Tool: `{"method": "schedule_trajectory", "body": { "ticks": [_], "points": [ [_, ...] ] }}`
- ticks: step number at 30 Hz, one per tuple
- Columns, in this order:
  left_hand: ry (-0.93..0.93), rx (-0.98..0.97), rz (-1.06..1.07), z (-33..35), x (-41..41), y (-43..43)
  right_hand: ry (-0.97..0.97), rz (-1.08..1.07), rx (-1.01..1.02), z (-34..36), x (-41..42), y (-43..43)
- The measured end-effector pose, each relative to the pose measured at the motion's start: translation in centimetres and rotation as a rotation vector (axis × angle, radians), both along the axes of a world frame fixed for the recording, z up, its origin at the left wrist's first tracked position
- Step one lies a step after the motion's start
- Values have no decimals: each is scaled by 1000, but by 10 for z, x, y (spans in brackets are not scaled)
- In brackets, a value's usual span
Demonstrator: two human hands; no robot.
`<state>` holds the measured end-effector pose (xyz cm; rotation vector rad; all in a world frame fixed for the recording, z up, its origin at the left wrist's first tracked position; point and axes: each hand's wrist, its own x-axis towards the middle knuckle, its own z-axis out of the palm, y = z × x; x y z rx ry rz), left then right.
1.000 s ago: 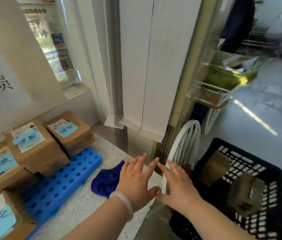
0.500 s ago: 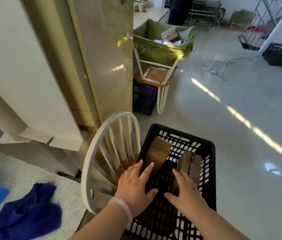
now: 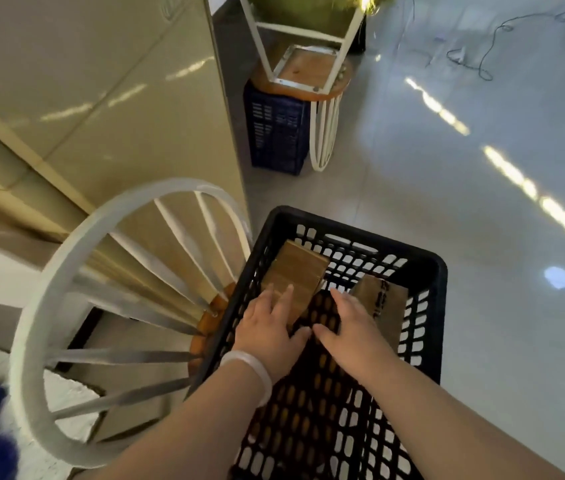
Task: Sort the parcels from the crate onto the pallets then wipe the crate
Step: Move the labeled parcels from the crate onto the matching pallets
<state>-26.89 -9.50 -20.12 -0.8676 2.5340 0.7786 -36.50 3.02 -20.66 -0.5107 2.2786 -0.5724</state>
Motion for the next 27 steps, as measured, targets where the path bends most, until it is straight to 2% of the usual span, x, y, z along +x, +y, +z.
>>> {"method": "schedule_trajectory", "body": {
  "ticks": [7,15,20,27],
  "points": [
    [-92,42,133,-30,-34,-16,-123,-62,-71,-42,-27,-30],
    [15,79,355,-39,-36,-5,-413,-286,-247,-67,-13,-33],
    [101,108,385,-21,-30,4,-432,-301,-343,-39,5,-18],
    [161,126,304,46,-15,7,-395,-291,-487,35,30,7]
  ]
}}
